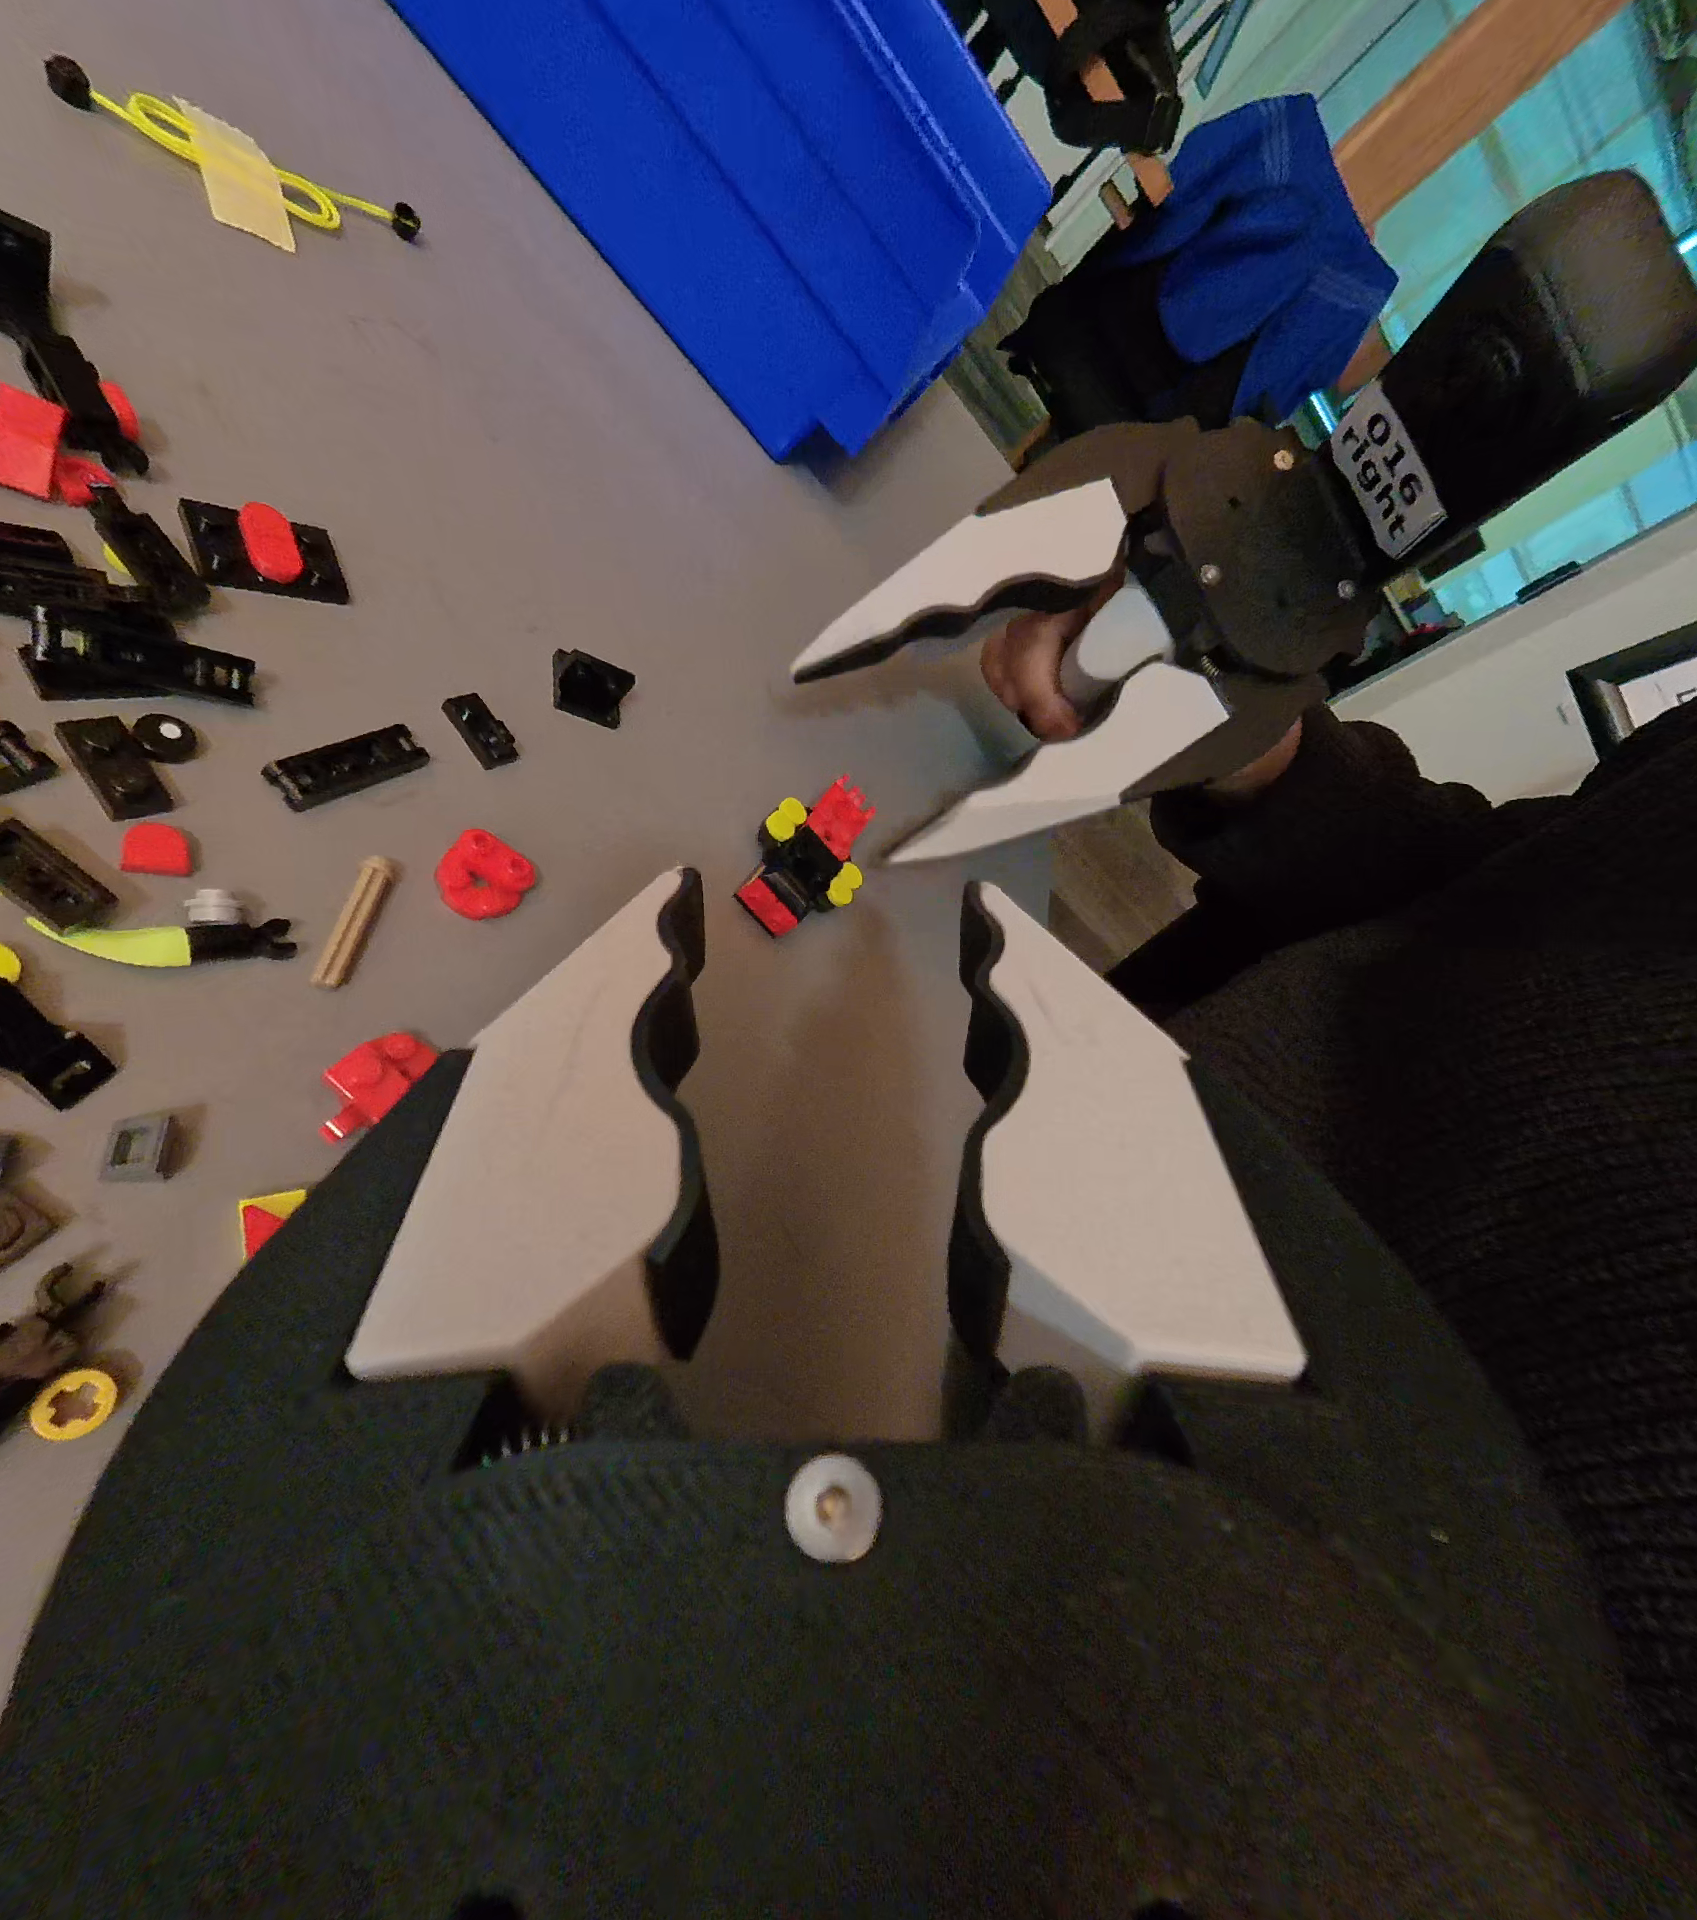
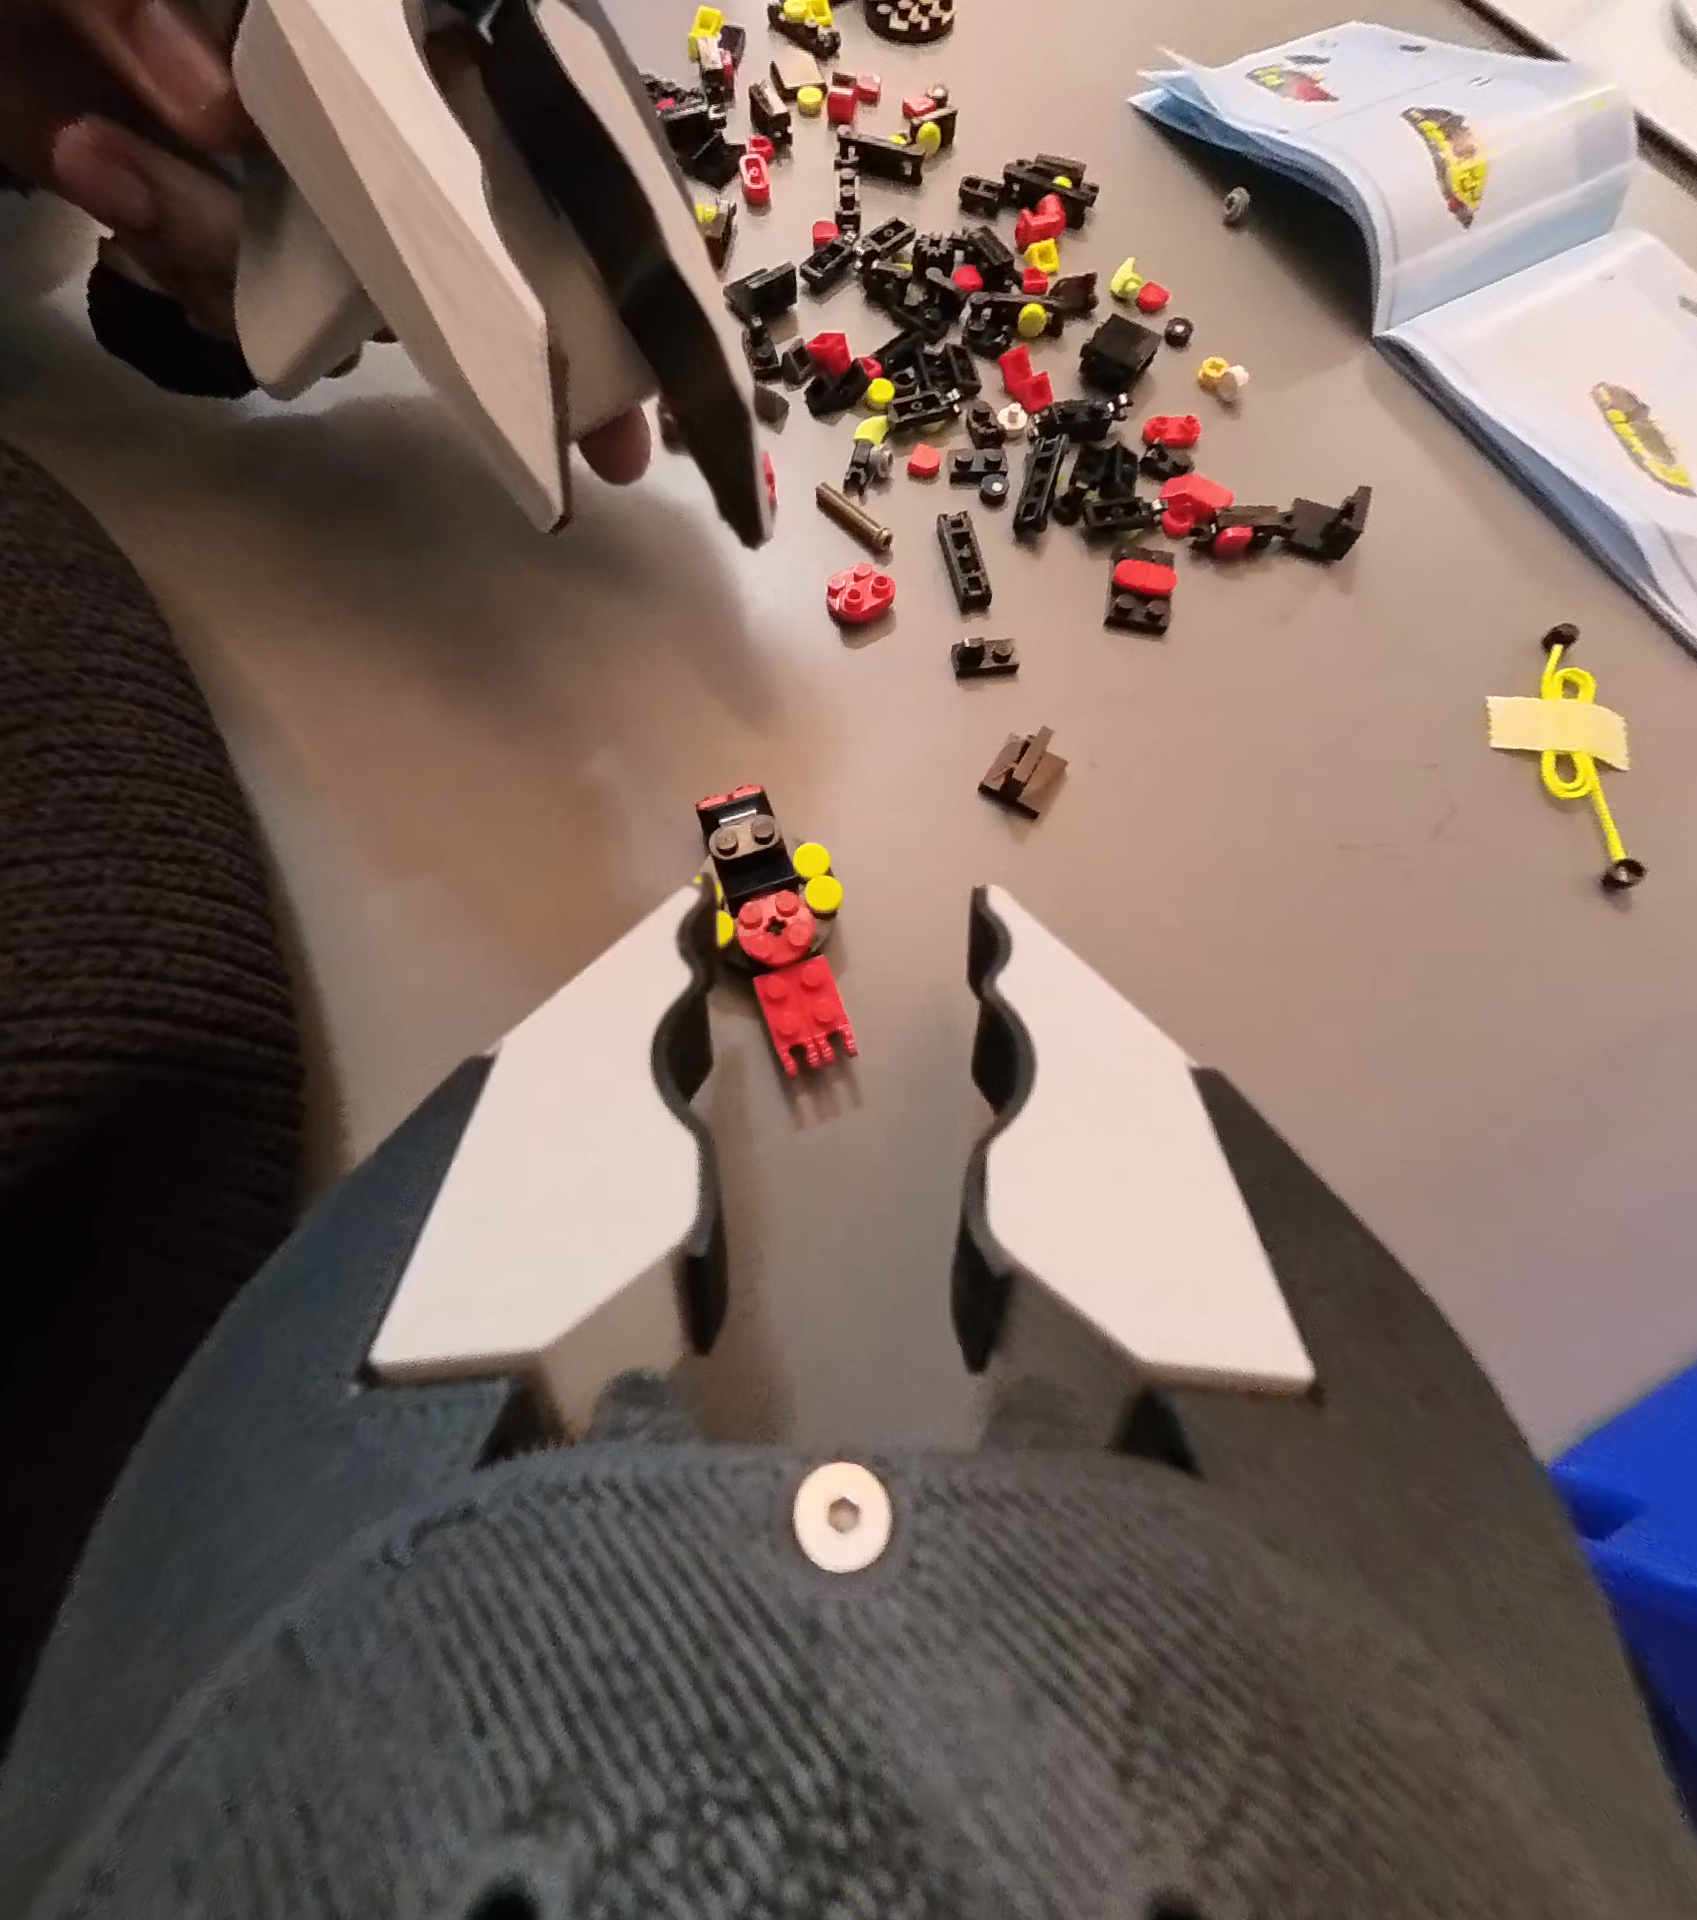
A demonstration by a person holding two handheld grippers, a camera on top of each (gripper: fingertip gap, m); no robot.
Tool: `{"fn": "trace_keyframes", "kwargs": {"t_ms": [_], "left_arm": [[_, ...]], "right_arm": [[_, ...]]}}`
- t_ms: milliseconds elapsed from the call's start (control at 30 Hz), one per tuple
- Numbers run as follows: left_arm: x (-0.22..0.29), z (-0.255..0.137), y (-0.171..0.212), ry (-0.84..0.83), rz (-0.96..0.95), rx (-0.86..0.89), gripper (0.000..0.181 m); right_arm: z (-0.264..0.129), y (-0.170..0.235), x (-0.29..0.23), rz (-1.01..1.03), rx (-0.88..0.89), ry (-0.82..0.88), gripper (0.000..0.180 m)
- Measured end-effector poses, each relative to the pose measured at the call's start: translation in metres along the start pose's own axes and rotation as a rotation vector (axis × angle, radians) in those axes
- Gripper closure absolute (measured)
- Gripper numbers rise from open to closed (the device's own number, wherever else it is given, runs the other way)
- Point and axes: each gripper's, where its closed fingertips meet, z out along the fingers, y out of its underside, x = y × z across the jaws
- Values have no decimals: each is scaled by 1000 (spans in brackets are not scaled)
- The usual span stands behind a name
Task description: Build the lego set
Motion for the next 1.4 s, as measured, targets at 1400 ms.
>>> {"fn": "trace_keyframes", "kwargs": {"t_ms": [1400], "left_arm": [[-4,3,5,28,-73,-32,133]], "right_arm": [[3,2,14,69,-2,33,106]]}}
